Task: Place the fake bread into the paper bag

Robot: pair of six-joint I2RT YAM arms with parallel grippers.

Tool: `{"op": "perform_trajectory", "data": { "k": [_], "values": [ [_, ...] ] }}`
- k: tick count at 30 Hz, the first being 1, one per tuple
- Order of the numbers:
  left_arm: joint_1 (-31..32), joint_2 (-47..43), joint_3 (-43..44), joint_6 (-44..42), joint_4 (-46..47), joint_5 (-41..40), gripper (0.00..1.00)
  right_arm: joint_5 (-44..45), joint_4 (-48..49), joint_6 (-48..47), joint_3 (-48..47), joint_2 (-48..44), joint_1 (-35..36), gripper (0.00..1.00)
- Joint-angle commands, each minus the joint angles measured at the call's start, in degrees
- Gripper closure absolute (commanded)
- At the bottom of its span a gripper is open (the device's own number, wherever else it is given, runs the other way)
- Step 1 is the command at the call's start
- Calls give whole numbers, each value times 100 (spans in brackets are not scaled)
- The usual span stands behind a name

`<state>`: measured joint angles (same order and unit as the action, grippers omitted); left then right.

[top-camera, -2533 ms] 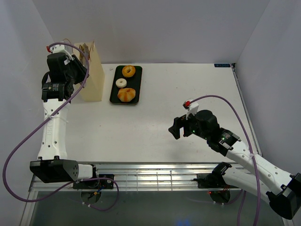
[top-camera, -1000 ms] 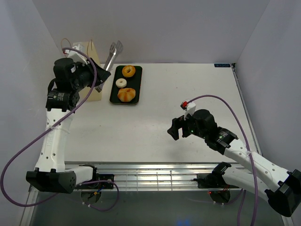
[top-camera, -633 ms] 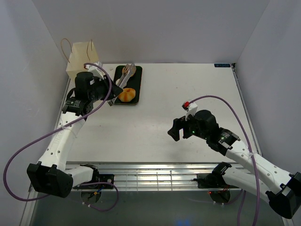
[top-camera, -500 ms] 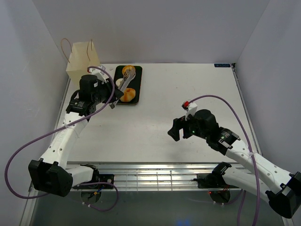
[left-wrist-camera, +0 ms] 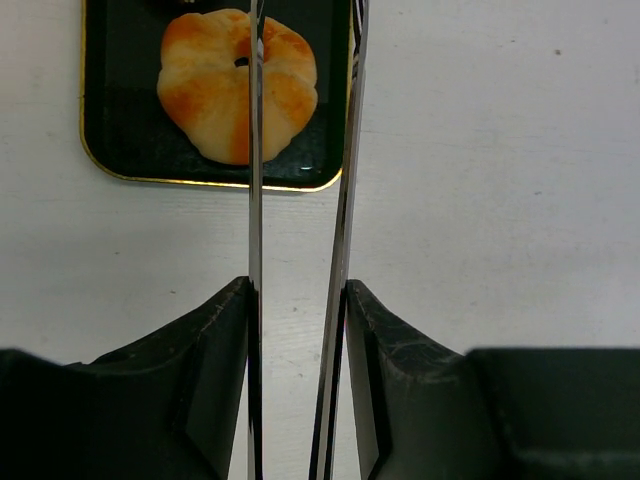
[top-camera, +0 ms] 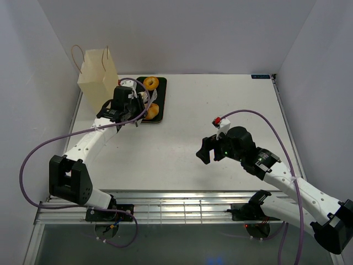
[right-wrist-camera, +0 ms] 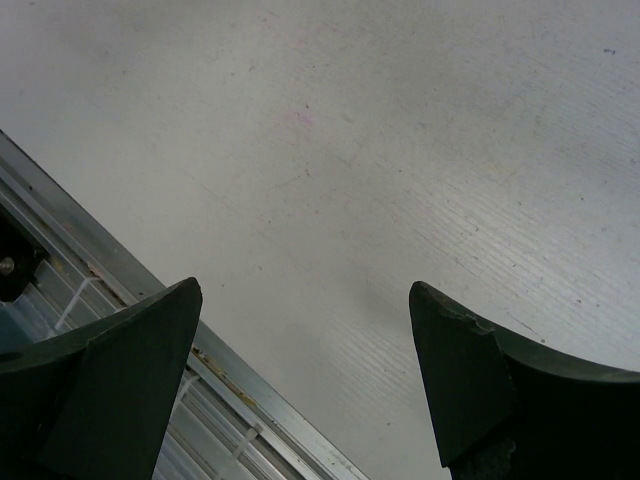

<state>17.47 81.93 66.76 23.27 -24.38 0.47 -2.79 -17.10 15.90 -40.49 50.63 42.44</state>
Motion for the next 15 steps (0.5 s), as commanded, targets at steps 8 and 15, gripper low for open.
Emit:
{"op": "perform_trajectory", "data": {
  "k": [8, 15],
  "values": [
    [2, 437, 539, -586, -102, -820, 45, 129, 58, -175, -240, 34, -42, 10],
    [-34, 867, 873, -718, -128, -1031, 44, 76, 93, -210, -240, 114, -51, 10]
  ]
}}
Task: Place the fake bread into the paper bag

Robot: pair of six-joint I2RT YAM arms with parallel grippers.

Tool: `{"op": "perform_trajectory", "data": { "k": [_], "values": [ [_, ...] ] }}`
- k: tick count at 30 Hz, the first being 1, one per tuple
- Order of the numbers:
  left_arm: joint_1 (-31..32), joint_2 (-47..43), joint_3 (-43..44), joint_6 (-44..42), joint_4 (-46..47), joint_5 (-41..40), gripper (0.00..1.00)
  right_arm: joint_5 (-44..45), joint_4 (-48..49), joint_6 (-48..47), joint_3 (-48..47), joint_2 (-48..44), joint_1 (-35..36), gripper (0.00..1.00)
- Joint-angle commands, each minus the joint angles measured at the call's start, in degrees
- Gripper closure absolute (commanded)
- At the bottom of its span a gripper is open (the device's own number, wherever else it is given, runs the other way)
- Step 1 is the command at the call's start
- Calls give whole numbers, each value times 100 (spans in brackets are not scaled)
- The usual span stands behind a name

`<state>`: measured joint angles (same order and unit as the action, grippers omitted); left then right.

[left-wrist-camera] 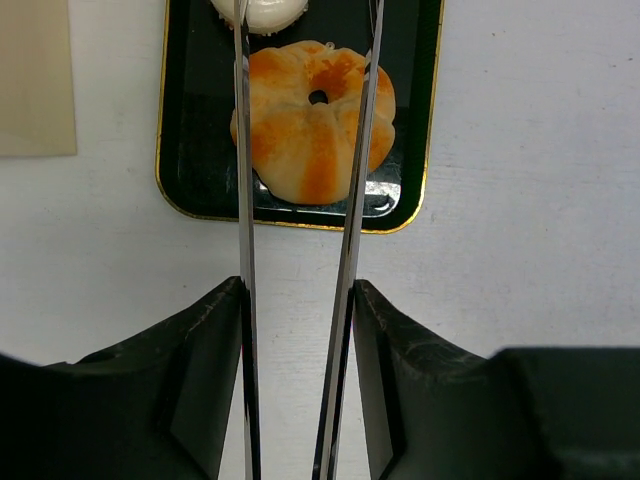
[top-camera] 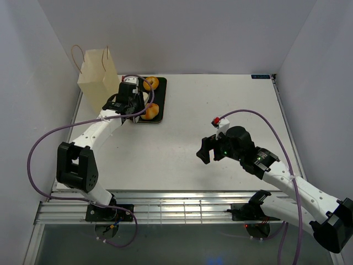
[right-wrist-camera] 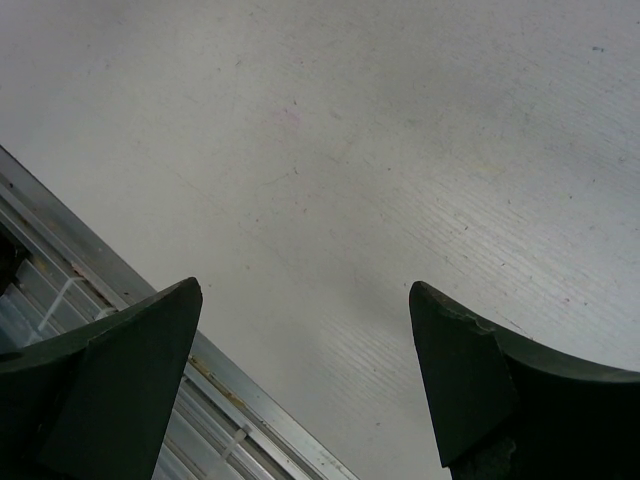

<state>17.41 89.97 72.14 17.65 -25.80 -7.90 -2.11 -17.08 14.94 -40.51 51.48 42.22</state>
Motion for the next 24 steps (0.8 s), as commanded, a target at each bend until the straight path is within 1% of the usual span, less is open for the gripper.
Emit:
{"op": "perform_trajectory", "data": {
  "k": [1, 11, 18, 24],
  "values": [
    [-44, 116, 379, -165, 5, -186, 44, 17, 82, -131, -247, 20, -29, 10],
    [-185, 574, 810, -341, -39, -282, 43, 35, 82, -140, -247, -7, -56, 10],
    [-229, 662, 837, -499, -48, -475, 42, 35, 82, -140, -212, -33, -73, 10],
    [-238, 837, 802, -499, -21, -432, 42, 26, 82, -132, -212, -59, -73, 10]
  ]
}}
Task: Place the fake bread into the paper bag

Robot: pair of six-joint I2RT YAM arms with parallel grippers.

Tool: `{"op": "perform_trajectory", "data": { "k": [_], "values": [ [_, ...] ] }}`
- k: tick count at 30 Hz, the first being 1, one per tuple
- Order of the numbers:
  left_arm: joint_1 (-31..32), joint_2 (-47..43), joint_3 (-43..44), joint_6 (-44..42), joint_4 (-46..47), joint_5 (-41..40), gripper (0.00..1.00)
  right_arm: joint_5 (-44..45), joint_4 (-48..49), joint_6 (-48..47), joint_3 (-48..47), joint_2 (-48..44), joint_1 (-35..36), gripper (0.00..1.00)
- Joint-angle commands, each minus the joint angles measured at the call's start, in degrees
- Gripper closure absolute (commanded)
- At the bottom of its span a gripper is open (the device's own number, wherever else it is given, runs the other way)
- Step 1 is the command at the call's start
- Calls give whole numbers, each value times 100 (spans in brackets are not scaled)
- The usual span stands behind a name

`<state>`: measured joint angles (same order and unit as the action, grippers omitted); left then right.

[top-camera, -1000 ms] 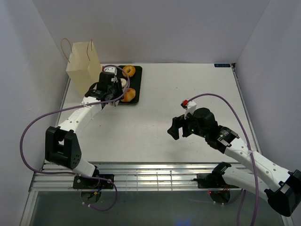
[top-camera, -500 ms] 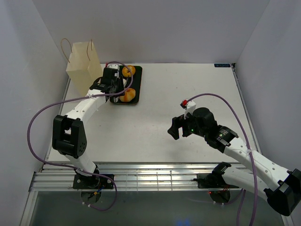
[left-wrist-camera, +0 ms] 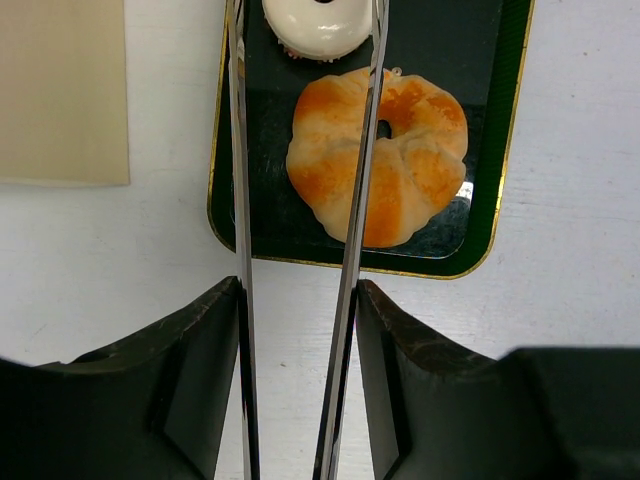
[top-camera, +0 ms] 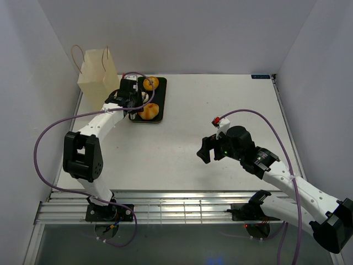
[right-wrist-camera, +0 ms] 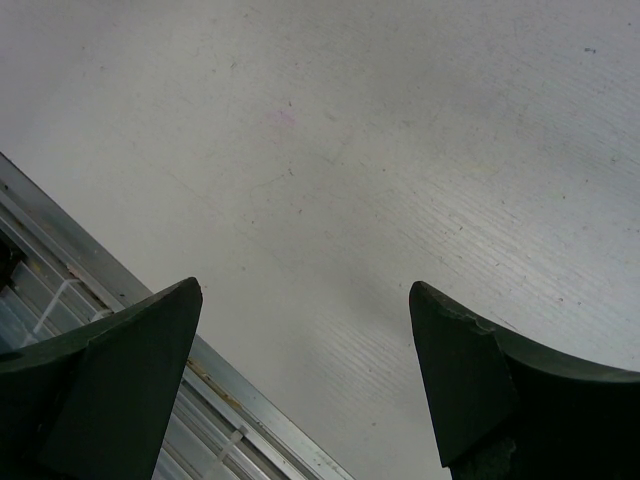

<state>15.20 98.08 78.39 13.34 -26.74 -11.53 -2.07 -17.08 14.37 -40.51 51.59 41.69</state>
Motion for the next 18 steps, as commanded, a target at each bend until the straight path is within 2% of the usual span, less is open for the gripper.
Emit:
{"op": "perform_trajectory", "data": {
  "k": [1, 18],
  "values": [
    [-17, 44, 159, -77, 90, -51, 42, 22, 82, -75, -212, -70, -29, 10],
    [-26, 18, 19, -51, 231, 37, 42, 4, 82, -48, -176, -123, -38, 10]
  ]
}}
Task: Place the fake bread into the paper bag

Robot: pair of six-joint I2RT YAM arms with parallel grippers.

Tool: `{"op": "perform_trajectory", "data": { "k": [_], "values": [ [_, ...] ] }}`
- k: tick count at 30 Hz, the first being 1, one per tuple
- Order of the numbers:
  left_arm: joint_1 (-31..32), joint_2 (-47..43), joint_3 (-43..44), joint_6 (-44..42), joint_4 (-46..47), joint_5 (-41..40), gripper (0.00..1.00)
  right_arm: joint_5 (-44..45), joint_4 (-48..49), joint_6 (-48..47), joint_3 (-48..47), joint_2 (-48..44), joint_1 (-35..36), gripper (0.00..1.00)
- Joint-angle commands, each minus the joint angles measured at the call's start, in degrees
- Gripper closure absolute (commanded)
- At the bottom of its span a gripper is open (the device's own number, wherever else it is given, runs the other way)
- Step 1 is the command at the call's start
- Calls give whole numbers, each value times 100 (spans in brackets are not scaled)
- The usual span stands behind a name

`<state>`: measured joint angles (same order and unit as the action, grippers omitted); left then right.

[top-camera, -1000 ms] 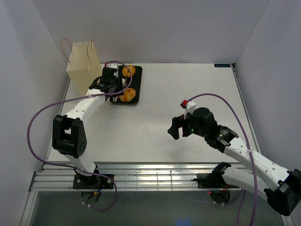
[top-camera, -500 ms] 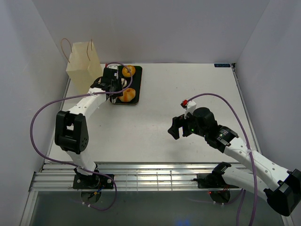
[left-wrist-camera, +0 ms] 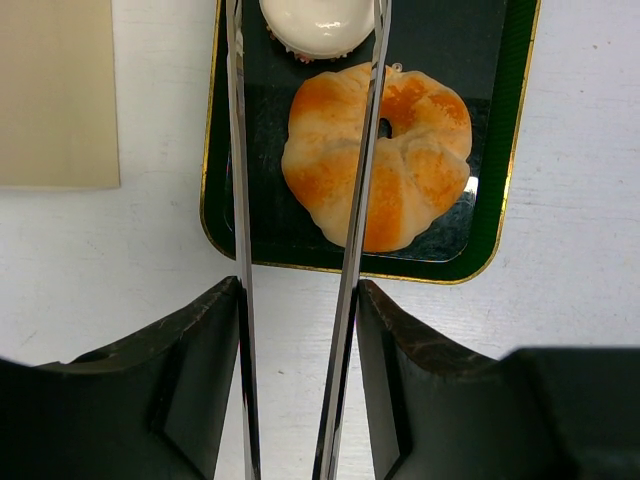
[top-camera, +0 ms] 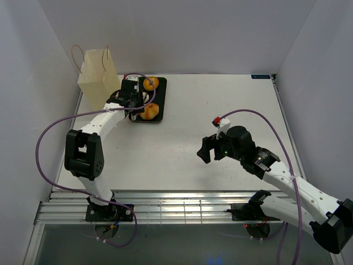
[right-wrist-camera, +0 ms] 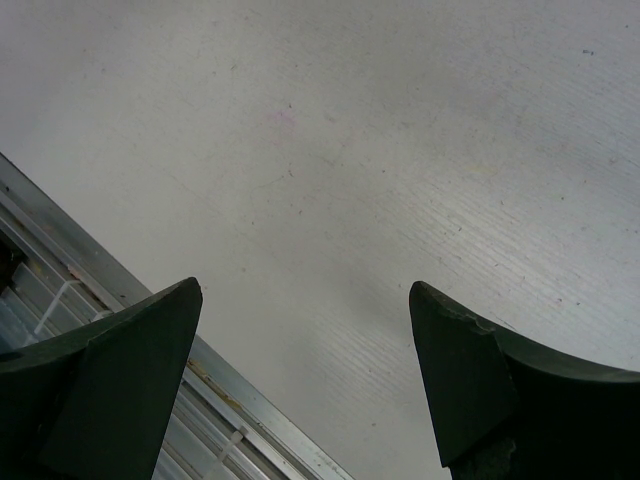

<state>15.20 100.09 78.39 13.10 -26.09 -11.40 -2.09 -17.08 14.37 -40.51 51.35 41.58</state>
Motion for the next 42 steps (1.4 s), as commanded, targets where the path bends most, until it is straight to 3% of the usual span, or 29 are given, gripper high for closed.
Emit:
{"op": "perform_trajectory", "data": {
  "k": [1, 42],
  "values": [
    [-26, -201, 10, -27, 174, 24, 42, 7, 73, -48, -168, -108, -27, 10],
    [-70, -219, -166, 78, 332, 191, 40, -20, 82, -22, -97, -169, -54, 10]
  ]
}}
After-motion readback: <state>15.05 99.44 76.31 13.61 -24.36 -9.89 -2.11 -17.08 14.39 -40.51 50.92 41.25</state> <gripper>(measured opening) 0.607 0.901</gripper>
